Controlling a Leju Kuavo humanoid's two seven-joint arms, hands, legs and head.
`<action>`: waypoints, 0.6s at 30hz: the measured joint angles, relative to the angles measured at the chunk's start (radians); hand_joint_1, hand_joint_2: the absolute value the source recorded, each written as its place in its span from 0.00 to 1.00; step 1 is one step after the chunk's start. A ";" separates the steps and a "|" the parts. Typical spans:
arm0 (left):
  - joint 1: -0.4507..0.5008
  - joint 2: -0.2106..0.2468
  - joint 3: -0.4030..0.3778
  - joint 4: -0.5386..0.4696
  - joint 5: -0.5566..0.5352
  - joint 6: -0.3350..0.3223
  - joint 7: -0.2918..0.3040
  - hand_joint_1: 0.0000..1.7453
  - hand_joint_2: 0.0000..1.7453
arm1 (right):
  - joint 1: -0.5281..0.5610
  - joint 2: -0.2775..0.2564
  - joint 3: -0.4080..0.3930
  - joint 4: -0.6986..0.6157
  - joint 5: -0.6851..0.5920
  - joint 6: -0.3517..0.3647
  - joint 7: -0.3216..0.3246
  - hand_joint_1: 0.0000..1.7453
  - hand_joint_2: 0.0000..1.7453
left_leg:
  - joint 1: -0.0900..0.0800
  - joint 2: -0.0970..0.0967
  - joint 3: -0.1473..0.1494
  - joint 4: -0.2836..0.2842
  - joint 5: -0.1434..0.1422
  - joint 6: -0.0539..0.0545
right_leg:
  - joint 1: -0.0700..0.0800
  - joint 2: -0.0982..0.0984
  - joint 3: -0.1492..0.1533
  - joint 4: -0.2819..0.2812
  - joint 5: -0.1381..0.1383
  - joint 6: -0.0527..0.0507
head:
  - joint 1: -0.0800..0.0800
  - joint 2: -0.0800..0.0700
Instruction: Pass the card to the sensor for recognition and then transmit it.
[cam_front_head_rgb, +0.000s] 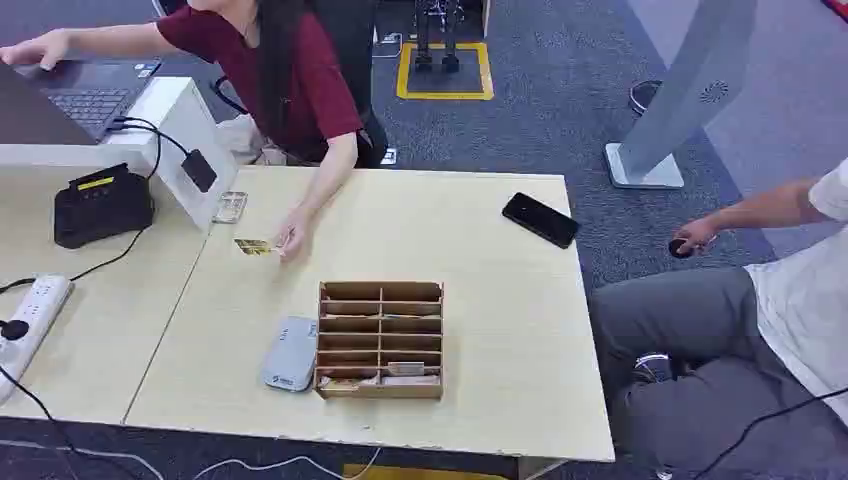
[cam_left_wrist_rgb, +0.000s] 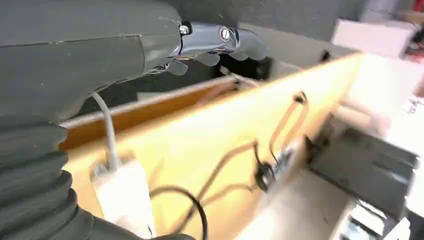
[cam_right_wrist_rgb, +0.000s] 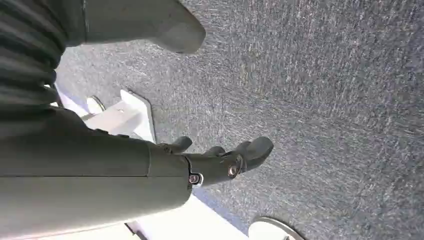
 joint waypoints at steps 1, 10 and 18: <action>0.000 -0.009 -0.010 -0.027 -0.008 -0.002 -0.001 0.00 1.00 | 0.000 0.000 -0.002 0.000 0.000 -0.001 0.000 0.00 1.00 | 0.000 0.000 0.000 0.000 0.000 0.000 | 0.000 0.000 0.000 0.000 0.000 0.000 | -0.001 0.000; 0.013 -0.081 -0.171 -0.269 -0.156 -0.022 -0.015 0.00 1.00 | 0.000 0.003 -0.017 0.000 0.018 -0.002 -0.005 0.00 1.00 | 0.000 0.000 0.000 0.000 0.000 0.000 | 0.000 0.000 0.000 0.000 0.000 0.000 | 0.000 0.000; 0.033 -0.104 -0.362 -0.400 -0.390 -0.002 -0.023 0.00 1.00 | 0.000 0.003 -0.024 0.000 0.036 -0.002 -0.016 0.00 1.00 | 0.000 0.000 0.000 0.000 0.000 0.000 | 0.000 0.000 0.000 0.000 0.000 0.000 | 0.000 0.000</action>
